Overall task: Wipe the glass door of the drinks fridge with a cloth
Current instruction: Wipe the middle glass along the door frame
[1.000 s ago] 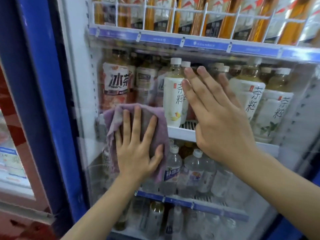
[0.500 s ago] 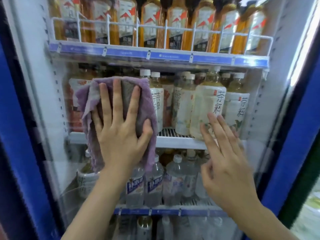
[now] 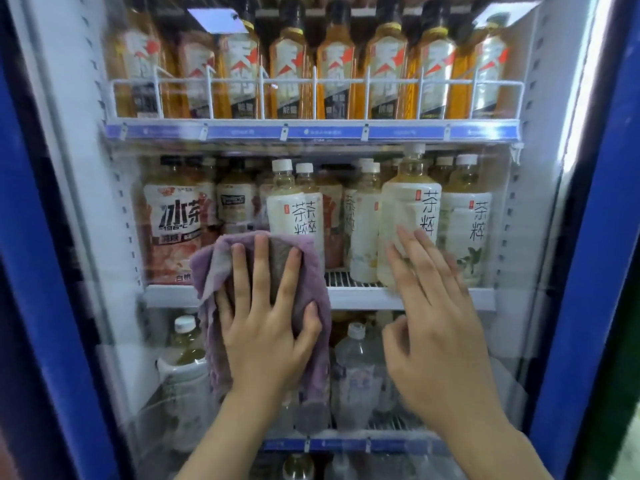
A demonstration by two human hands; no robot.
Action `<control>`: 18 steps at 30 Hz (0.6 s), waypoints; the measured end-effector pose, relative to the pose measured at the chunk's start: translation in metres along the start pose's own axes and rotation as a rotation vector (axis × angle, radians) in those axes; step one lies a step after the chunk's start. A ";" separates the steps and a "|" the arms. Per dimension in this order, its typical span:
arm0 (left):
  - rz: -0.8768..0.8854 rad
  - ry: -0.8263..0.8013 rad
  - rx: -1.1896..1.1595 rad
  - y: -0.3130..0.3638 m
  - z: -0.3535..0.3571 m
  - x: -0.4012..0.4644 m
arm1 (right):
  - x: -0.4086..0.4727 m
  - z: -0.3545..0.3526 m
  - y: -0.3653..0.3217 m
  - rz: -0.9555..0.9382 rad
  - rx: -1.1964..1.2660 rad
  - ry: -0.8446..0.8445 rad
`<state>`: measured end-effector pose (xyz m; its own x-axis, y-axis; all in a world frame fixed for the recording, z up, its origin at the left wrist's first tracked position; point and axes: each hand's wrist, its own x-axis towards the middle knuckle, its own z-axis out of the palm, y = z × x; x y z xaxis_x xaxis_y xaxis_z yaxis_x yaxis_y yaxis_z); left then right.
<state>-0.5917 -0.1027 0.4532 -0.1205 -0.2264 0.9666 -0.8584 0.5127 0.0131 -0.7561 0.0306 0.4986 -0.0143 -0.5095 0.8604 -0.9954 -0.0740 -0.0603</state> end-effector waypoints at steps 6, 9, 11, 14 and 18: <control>-0.042 0.094 0.040 0.008 -0.002 0.047 | -0.018 -0.002 0.025 0.139 0.070 0.123; 0.064 0.028 0.034 0.011 0.007 0.003 | -0.025 0.000 0.029 0.143 0.031 0.107; 0.171 -0.055 0.047 0.010 0.014 -0.038 | -0.025 0.001 0.032 0.128 0.015 0.091; 0.251 -0.129 0.075 0.002 0.018 -0.067 | -0.023 -0.001 0.033 0.125 -0.012 0.062; 0.279 -0.116 0.078 0.006 0.009 -0.043 | -0.026 -0.006 0.033 0.139 -0.016 0.008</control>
<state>-0.5967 -0.0973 0.4097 -0.4093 -0.1806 0.8943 -0.8192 0.5044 -0.2730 -0.7890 0.0463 0.4770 -0.1529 -0.5068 0.8484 -0.9852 0.0109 -0.1710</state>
